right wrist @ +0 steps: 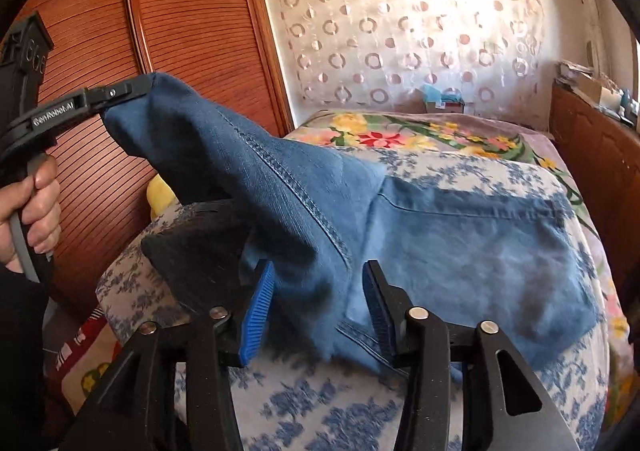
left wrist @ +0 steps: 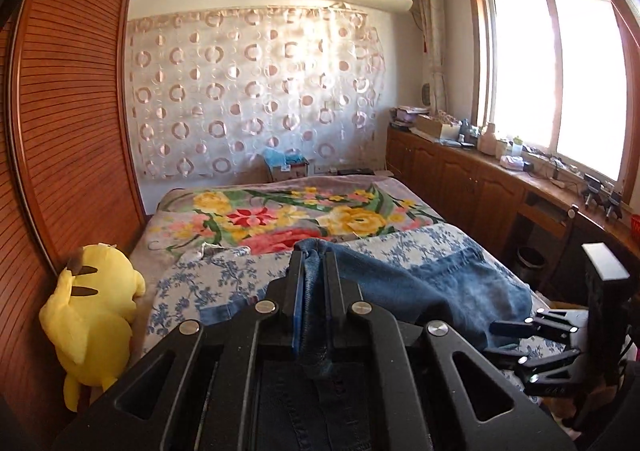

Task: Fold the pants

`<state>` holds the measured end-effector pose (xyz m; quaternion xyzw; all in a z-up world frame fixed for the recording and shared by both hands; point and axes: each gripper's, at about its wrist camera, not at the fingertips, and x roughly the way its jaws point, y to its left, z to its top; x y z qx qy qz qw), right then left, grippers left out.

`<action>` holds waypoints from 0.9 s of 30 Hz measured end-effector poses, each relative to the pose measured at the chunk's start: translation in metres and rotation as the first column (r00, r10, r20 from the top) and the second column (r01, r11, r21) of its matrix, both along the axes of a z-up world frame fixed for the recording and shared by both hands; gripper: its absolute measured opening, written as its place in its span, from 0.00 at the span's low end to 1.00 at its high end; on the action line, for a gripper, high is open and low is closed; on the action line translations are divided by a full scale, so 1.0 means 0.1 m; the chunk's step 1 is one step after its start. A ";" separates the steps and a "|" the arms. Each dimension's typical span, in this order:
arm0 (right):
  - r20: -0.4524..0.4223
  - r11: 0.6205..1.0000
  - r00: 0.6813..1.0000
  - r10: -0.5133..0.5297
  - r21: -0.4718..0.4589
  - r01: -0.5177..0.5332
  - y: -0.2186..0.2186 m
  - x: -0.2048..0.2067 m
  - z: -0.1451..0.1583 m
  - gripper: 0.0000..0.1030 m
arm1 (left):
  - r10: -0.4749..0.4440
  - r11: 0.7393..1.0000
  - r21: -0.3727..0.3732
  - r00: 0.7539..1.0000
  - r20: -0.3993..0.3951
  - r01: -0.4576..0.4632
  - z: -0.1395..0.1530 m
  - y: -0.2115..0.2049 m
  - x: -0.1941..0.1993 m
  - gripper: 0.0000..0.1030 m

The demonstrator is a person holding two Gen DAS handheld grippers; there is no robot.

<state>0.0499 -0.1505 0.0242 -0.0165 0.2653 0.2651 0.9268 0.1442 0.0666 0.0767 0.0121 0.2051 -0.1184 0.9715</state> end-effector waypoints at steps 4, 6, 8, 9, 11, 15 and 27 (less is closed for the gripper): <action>-0.046 1.000 0.999 0.012 -0.020 -0.013 0.14 0.20 -0.12 0.48 | 0.024 1.000 -0.007 1.000 0.012 -0.024 0.02 0.10 -0.02 0.08; -0.075 0.999 0.997 0.008 -0.051 -0.012 0.21 0.31 -0.20 0.48 | 0.028 1.000 -0.008 1.000 0.012 -0.028 0.02 0.13 -0.03 0.07; -0.098 0.997 0.995 -0.001 -0.077 -0.007 0.23 0.34 -0.24 0.48 | 0.035 0.999 0.000 0.999 0.012 -0.035 0.00 0.17 -0.05 0.07; -0.101 0.996 0.995 0.000 -0.088 -0.009 0.24 0.34 -0.23 0.48 | 0.044 0.999 0.006 0.999 0.011 -0.044 -0.03 0.21 -0.06 0.07; -0.101 0.994 0.995 -0.001 -0.105 -0.010 0.22 0.30 -0.18 0.48 | 0.053 0.999 -0.006 0.999 -0.001 -0.053 -0.10 0.30 -0.10 0.07; -0.107 0.992 0.994 0.010 -0.125 -0.023 0.12 0.24 -0.17 0.48 | 0.082 0.996 -0.043 0.996 -0.017 -0.083 -0.21 0.52 -0.25 0.07; -0.062 0.992 0.997 0.034 -0.116 -0.041 -0.10 0.06 -0.12 0.48 | 0.139 0.988 -0.040 0.971 -0.196 -0.149 -1.05 0.83 -0.50 0.07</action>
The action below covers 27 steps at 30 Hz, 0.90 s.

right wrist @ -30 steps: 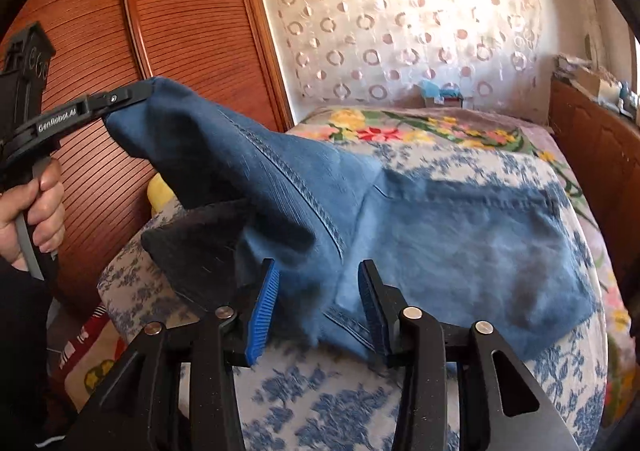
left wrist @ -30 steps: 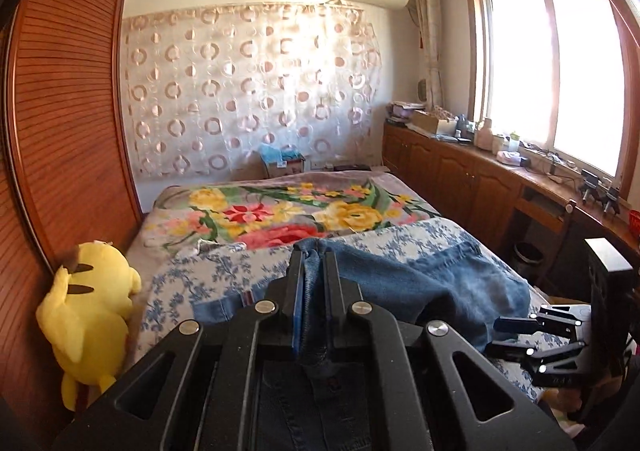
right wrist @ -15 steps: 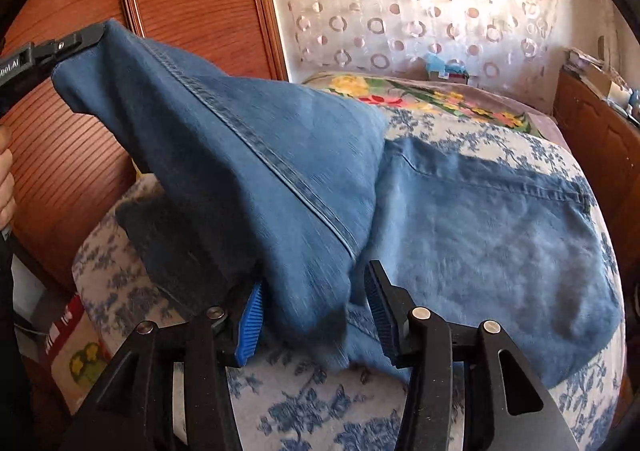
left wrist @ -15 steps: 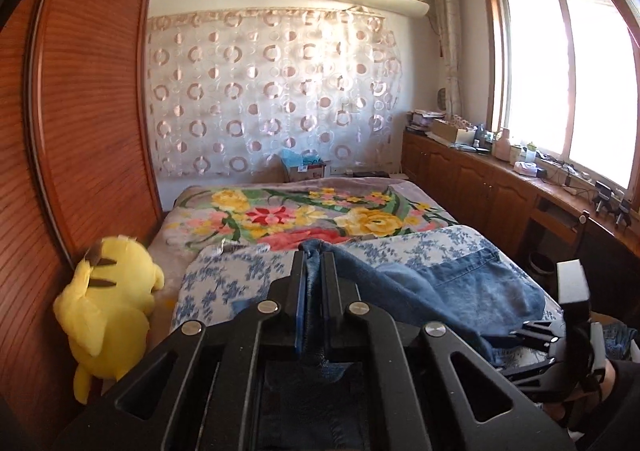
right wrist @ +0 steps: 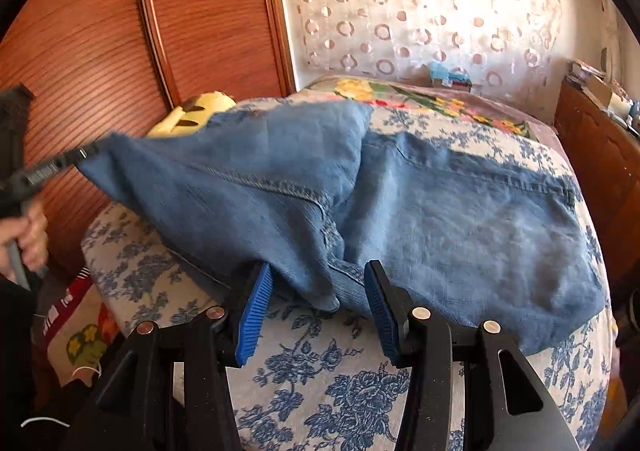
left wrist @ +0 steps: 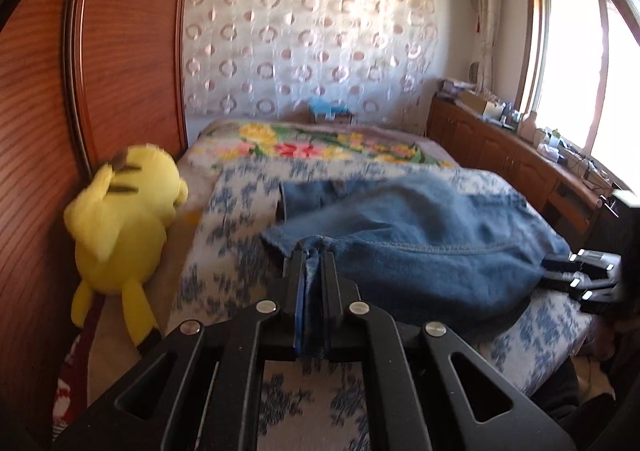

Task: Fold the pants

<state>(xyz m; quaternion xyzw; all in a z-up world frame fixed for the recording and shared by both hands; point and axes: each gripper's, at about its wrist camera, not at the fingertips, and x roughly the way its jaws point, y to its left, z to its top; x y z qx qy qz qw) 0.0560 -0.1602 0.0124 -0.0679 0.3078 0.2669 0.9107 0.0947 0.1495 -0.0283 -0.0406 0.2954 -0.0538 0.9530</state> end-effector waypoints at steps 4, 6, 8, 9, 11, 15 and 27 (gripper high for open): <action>0.039 0.999 0.999 0.018 0.033 -0.019 -0.07 -0.06 0.09 0.48 | -0.008 1.000 0.000 0.999 -0.036 0.008 -0.12 0.00 0.00 0.08; 0.064 0.999 0.998 0.023 0.036 -0.025 -0.04 -0.05 0.14 0.48 | -0.008 1.000 -0.001 0.999 -0.044 0.008 -0.14 0.00 -0.01 0.10; 0.084 0.999 0.996 0.027 0.032 -0.030 -0.01 -0.04 0.17 0.48 | -0.008 1.000 0.005 0.999 -0.053 0.008 -0.15 -0.01 -0.01 0.15; 0.093 0.999 0.995 0.028 0.032 -0.031 0.01 -0.02 0.17 0.48 | -0.010 1.000 0.008 0.999 -0.052 0.011 -0.14 -0.01 0.00 0.16; 0.105 0.999 0.994 0.040 0.030 -0.044 0.08 0.02 0.12 0.48 | -0.015 1.000 0.015 0.999 -0.048 0.016 -0.11 -0.02 0.00 0.27; 0.095 0.999 0.995 0.036 0.001 -0.036 0.17 0.17 -0.05 0.46 | -0.011 1.000 0.010 1.000 -0.021 0.011 -0.04 0.00 -0.04 0.60; 0.016 0.999 1.000 0.010 -0.046 -0.010 0.26 0.46 -0.30 0.45 | -0.006 1.000 0.013 1.000 -0.016 0.006 -0.03 0.05 0.17 0.70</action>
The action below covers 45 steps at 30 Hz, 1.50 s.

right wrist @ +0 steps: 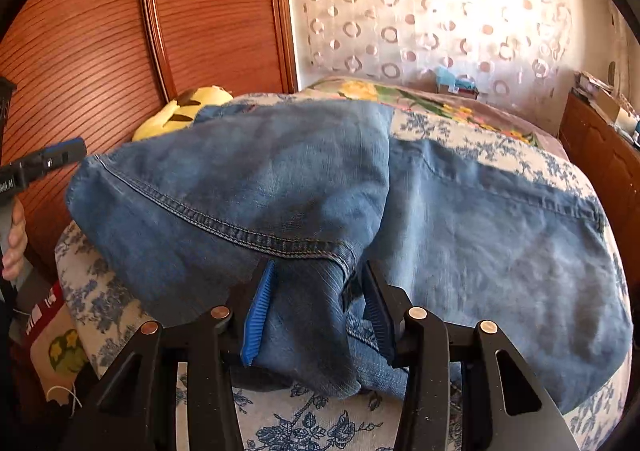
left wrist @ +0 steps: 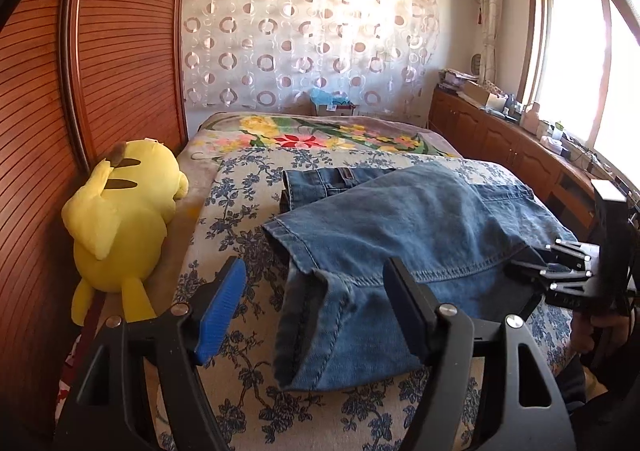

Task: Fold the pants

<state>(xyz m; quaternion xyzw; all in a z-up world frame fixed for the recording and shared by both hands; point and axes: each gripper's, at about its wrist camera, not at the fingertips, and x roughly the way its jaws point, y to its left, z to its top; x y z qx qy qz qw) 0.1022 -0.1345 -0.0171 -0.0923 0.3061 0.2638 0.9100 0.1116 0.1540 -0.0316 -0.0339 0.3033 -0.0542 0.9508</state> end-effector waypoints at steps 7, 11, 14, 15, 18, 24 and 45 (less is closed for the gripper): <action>0.000 1.000 1.000 -0.003 -0.006 0.003 0.04 0.06 -0.02 0.45 | -0.015 1.000 0.010 0.999 -0.041 0.015 -0.03 0.07 0.28 0.70; 0.013 1.000 1.000 -0.006 -0.002 0.006 0.02 0.02 -0.07 0.45 | -0.021 1.000 0.011 0.996 -0.088 0.022 -0.11 0.14 0.55 0.70; 0.029 1.000 1.000 -0.007 -0.009 0.008 0.02 -0.02 -0.11 0.45 | -0.019 1.000 -0.002 0.992 -0.127 0.019 -0.20 0.18 0.74 0.70; 0.031 1.000 0.999 -0.007 -0.009 0.007 0.02 -0.02 -0.11 0.45 | -0.016 1.000 -0.005 0.990 -0.143 0.015 -0.23 0.20 0.80 0.70; 0.030 1.000 1.000 -0.004 0.000 0.004 0.00 -0.04 -0.13 0.45 | -0.008 1.000 -0.026 0.982 -0.187 0.004 -0.35 0.24 0.96 0.70; 0.036 1.000 0.999 0.000 0.004 0.000 -0.03 -0.06 -0.13 0.45 | -0.019 0.999 -0.051 0.955 -0.295 0.004 -0.59 0.21 1.09 0.57; 0.034 1.000 0.999 -0.001 0.007 0.000 -0.03 -0.02 -0.15 0.45 | -0.056 0.998 0.027 0.998 -0.038 0.057 0.46 -0.04 1.03 0.03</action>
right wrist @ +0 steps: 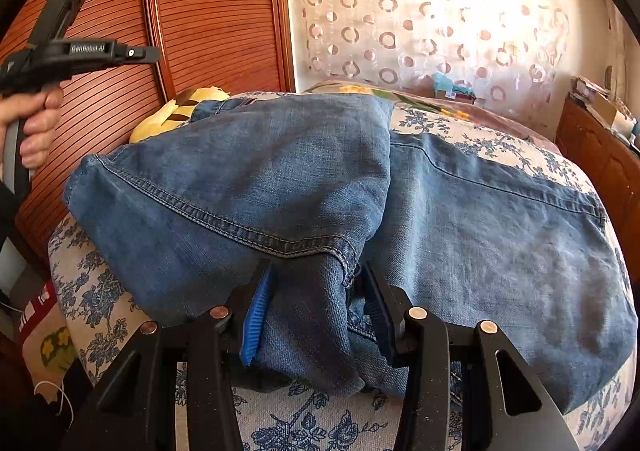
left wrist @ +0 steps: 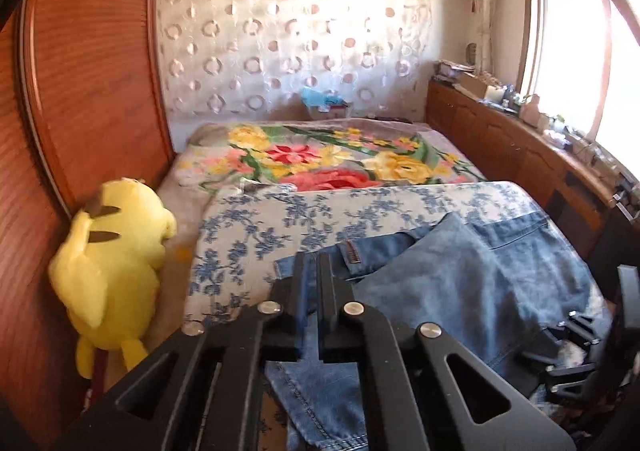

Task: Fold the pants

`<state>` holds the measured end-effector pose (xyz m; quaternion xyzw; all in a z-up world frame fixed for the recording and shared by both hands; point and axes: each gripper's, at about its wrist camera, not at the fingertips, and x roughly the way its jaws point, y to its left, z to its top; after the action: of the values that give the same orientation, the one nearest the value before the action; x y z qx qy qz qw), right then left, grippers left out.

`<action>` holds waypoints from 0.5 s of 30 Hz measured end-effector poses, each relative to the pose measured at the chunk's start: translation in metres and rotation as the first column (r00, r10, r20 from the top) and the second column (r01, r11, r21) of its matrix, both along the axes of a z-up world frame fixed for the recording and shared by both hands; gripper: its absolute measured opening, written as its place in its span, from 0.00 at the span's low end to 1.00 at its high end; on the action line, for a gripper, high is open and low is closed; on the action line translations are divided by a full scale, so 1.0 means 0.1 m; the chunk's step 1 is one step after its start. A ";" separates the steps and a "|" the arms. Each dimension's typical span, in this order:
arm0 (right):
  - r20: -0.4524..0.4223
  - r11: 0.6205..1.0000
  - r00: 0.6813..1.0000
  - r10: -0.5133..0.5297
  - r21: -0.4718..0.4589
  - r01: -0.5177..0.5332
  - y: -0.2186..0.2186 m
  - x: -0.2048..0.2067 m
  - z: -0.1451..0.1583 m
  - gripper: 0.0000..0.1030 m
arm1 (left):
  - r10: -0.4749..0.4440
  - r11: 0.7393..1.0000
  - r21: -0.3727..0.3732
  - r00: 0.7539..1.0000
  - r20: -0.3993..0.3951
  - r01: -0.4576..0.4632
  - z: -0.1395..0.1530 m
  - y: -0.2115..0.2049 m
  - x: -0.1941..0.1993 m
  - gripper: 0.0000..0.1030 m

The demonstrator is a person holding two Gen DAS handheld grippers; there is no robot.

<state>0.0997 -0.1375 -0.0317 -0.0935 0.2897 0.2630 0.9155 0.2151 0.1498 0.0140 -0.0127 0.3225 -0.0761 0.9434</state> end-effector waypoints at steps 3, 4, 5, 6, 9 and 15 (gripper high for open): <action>-0.001 1.000 1.000 0.002 0.001 -0.002 0.00 0.00 0.00 0.45 | 0.018 1.000 -0.008 0.999 -0.027 -0.018 -0.06 0.07 0.06 0.19; -0.001 1.000 1.000 0.002 0.001 -0.002 0.00 0.00 0.00 0.45 | 0.020 1.000 -0.008 0.998 -0.054 -0.020 -0.13 0.11 0.10 0.27; -0.001 1.000 1.000 0.002 0.001 -0.002 0.00 0.00 0.00 0.45 | 0.016 1.000 -0.010 0.997 -0.075 -0.017 -0.19 0.10 0.09 0.40; -0.001 1.000 1.000 0.002 0.002 -0.002 0.00 0.00 0.00 0.45 | 0.016 1.000 -0.012 0.994 -0.104 -0.017 -0.27 0.11 0.11 0.48; -0.002 1.000 1.000 0.002 0.002 -0.002 0.00 0.01 -0.01 0.45 | 0.043 0.999 -0.007 0.983 -0.177 -0.045 -0.54 0.19 0.17 0.60; -0.001 1.000 1.000 0.002 0.003 -0.002 0.00 0.01 -0.01 0.45 | 0.017 0.987 -0.147 0.938 -0.348 -0.072 -1.05 0.34 0.25 0.59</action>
<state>0.1004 -0.1378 -0.0323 -0.0924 0.2898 0.2644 0.9152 0.2404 0.1836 -0.0910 -0.1076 0.4755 -0.0765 0.8697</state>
